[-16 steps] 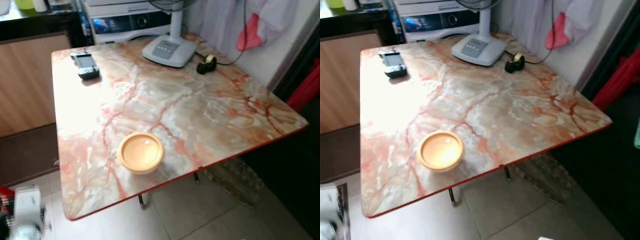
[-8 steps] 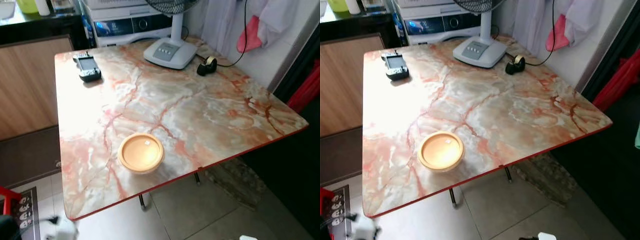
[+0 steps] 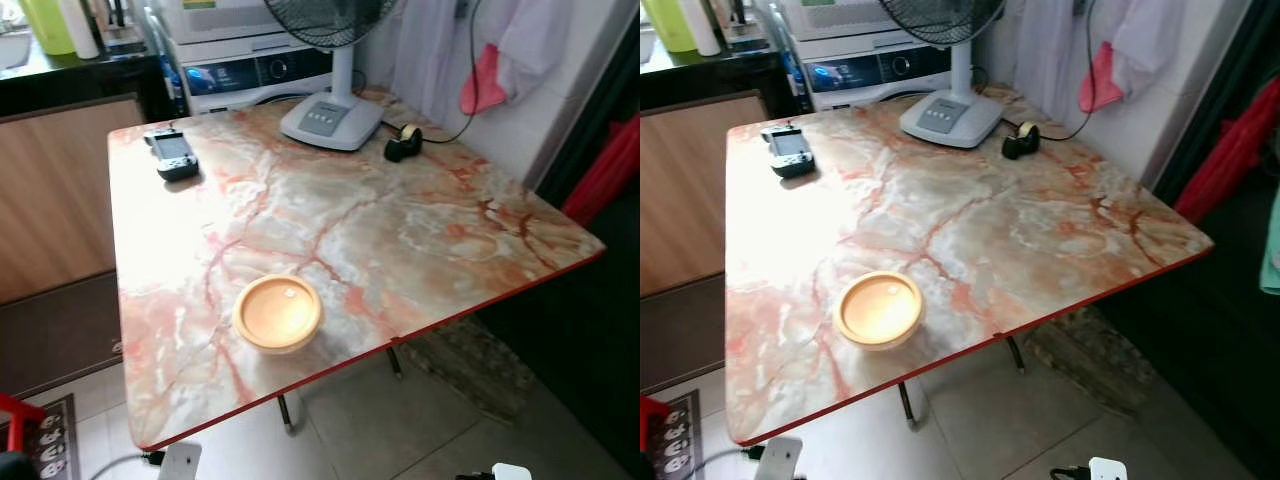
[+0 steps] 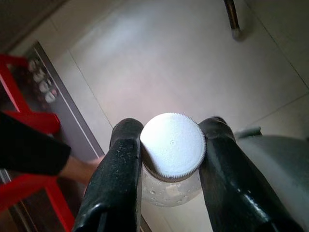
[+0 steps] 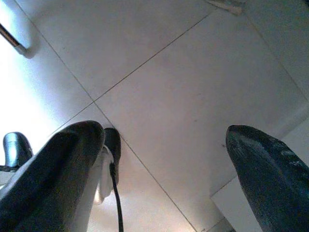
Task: Restocking fridge
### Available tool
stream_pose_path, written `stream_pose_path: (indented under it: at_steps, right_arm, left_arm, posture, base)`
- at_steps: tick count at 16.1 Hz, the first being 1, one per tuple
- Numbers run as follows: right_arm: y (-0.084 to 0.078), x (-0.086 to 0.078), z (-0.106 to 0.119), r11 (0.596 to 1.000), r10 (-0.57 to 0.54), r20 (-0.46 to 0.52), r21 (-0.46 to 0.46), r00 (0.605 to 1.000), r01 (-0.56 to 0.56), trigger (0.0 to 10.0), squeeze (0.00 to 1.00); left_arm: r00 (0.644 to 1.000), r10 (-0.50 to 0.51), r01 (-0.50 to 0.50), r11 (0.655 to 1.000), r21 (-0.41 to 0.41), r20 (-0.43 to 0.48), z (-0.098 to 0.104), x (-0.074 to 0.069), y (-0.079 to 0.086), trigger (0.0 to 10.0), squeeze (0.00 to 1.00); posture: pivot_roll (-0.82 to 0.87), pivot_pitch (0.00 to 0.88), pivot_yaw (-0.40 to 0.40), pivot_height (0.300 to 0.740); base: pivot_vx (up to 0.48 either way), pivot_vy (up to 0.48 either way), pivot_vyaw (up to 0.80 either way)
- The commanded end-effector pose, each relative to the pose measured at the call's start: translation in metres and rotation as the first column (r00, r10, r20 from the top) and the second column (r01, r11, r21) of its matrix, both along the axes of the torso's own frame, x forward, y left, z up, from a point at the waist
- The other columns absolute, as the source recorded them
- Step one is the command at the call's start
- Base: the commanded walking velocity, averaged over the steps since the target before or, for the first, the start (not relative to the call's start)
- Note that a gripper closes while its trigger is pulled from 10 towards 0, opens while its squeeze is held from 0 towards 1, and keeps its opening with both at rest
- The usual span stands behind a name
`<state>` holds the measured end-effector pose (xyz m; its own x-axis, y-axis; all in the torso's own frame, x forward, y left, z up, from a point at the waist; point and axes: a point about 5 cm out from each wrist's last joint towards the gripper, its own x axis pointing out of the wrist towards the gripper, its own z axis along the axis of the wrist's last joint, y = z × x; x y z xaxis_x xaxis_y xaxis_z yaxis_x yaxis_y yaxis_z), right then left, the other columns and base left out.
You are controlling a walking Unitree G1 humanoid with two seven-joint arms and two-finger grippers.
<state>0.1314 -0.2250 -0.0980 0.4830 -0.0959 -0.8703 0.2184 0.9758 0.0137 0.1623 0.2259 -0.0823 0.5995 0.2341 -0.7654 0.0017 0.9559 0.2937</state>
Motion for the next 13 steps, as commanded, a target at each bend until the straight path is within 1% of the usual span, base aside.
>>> stream_pose_path:
  at_steps: [1, 2, 3, 4, 5, 7, 8, 10, 12, 13]
  right_arm:
    - [0.0, 0.002, 0.001, 1.0, 0.003, 0.001, -0.001, 1.0, -0.003, 10.0, 0.0]
    - [0.003, 0.007, 0.002, 1.0, 0.014, 0.006, 0.001, 1.0, -0.014, 10.0, 0.0]
    - [0.004, 0.011, 0.003, 1.0, 0.005, 0.018, 0.009, 1.0, -0.005, 10.0, 0.0]
    - [0.007, 0.017, 0.004, 1.0, -0.007, 0.025, 0.018, 1.0, 0.007, 10.0, 0.0]
    - [0.008, 0.021, 0.005, 1.0, -0.008, 0.026, 0.02, 1.0, 0.008, 10.0, 0.0]
    - [0.009, 0.03, 0.009, 1.0, 0.017, 0.036, 0.021, 0.999, -0.018, 10.0, 0.0]
    - [0.01, 0.038, 0.012, 1.0, 0.018, 0.057, 0.023, 0.998, -0.019, 10.0, 0.0]
    - [0.011, 0.047, 0.015, 0.999, 0.017, 0.084, 0.034, 0.996, -0.02, 10.0, 0.0]
    - [0.011, 0.049, 0.017, 0.999, 0.024, 0.088, 0.032, 0.996, -0.027, 10.0, 0.0]
    - [0.009, 0.053, 0.018, 1.0, 0.016, 0.088, 0.021, 0.996, -0.018, 10.0, 0.0]
  left_arm:
    - [0.999, 0.046, -0.046, 0.999, 0.003, -0.013, -0.002, -0.006, 0.006, 10.0, 0.0]
    - [0.993, 0.12, -0.121, 0.993, -0.018, -0.007, -0.001, -0.007, 0.012, 10.0, 0.0]
    - [0.995, 0.099, -0.099, 0.995, -0.01, -0.013, -0.001, -0.006, 0.012, 10.0, 0.0]
    - [0.999, 0.053, -0.053, 0.999, 0.004, -0.014, 0.0, 0.0, 0.011, 10.0, 0.0]
    - [0.999, 0.054, -0.054, 0.999, 0.005, -0.006, 0.002, 0.004, 0.01, 10.0, 0.0]
    - [0.997, 0.071, -0.071, 0.997, -0.004, 0.023, 0.005, 0.011, 0.007, 10.0, 0.0]
    - [0.999, 0.05, -0.05, 0.999, -0.007, 0.022, 0.005, 0.014, 0.005, 10.0, 0.0]
    - [0.999, 0.052, -0.052, 0.999, -0.01, 0.016, 0.005, 0.015, 0.004, 10.0, 0.0]
    - [0.999, 0.052, -0.052, 0.999, -0.013, 0.016, 0.005, 0.016, 0.003, 10.0, 0.0]
    - [0.998, 0.048, -0.047, 0.999, -0.02, 0.027, 0.007, 0.022, 0.001, 10.0, 0.0]
  posture:
    - [0.04, 0.007, -0.049, 0.74]
    - [0.01, 0.012, -0.041, 0.74]
    - [0.02, 0.018, -0.049, 0.74]
    - [0.04, 0.018, -0.082, 0.74]
    - [0.07, 0.019, -0.097, 0.74]
    - [0.1, 0.013, -0.096, 0.74]
    - [0.1, 0.009, -0.1, 0.74]
    - [0.09, 0.0, -0.101, 0.74]
    - [0.09, 0.0, -0.1, 0.74]
    - [0.09, 0.0, -0.094, 0.74]
  base:
    - [0.0, 0.0, 0.0]
    - [0.0, 0.0, 0.0]
    - [0.0, 0.0, 0.0]
    - [0.0, 0.0, 0.0]
    - [0.0, 0.0, 0.0]
    - [0.0, 0.0, 0.0]
    - [0.0, 0.0, 0.0]
    - [0.0, 0.0, 0.0]
    - [0.0, 0.0, 0.0]
    - [-0.251, 0.0, 0.0]
